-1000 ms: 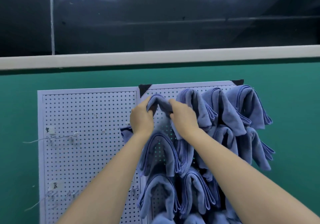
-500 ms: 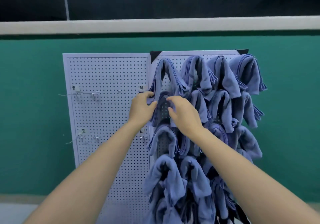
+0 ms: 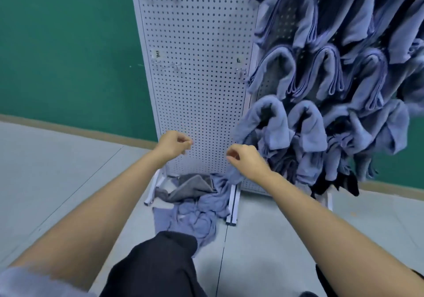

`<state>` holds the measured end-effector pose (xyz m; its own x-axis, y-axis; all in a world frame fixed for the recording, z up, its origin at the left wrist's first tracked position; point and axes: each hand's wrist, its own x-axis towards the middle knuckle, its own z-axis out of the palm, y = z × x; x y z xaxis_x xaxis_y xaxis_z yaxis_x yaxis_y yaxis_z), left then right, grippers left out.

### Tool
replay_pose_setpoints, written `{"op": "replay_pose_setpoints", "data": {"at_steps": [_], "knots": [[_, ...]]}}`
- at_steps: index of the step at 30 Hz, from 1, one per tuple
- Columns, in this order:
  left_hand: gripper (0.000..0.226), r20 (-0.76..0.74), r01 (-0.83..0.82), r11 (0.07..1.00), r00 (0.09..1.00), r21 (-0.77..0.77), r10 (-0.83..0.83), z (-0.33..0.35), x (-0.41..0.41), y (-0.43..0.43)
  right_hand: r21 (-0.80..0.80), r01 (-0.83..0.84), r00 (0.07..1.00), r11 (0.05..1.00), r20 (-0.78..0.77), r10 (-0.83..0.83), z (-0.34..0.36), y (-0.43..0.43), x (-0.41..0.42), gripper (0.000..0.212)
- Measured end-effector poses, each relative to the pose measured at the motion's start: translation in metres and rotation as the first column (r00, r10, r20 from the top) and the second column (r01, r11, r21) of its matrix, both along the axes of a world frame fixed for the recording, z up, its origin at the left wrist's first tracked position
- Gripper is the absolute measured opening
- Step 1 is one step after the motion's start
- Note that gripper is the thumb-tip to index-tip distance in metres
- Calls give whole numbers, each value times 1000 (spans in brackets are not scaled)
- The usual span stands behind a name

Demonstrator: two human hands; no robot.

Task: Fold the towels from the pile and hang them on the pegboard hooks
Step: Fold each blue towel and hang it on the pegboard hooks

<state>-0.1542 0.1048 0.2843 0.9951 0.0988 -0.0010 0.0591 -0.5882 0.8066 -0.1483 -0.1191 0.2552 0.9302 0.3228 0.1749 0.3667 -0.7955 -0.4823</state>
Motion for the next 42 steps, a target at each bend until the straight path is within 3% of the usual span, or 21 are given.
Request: {"op": "replay_pose_setpoints", "data": {"at_steps": [9, 13, 22, 27, 32, 34, 36, 39, 42], "knots": [[16, -323, -122, 991, 941, -46, 101, -173, -6, 67, -77, -25, 931, 997, -364, -5, -161, 55, 11, 19], [31, -363, -116, 992, 928, -57, 88, -238, 12, 82, -93, -55, 878, 994, -479, 4, -223, 80, 29, 20], [23, -362, 71, 991, 932, 109, -27, -366, 63, 102, -106, -172, 803, 979, -591, 77, -332, 135, 80, 24], [19, -450, 155, 966, 892, 205, -48, -409, 79, 111, -103, -233, 770, 967, -627, 119, -367, 162, 89, 26], [29, -564, 252, 923, 824, 291, -47, -428, 78, 111, -227, -340, 768, 912, -627, 131, -388, 171, 95, 13], [41, -590, 243, 938, 805, 249, -52, -434, 76, 115, -273, -358, 761, 893, -639, 109, -393, 170, 97, 15], [46, -543, 208, 947, 839, 246, -43, -435, 75, 122, -244, -319, 753, 916, -652, 89, -395, 164, 98, 12], [15, -297, 77, 959, 955, 273, 8, -419, 75, 129, -158, -188, 762, 969, -647, 42, -389, 149, 106, 20], [4, -88, 9, 998, 996, 70, -2, -375, 77, 125, -35, -73, 801, 997, -598, 38, -362, 128, 114, 15]]}}
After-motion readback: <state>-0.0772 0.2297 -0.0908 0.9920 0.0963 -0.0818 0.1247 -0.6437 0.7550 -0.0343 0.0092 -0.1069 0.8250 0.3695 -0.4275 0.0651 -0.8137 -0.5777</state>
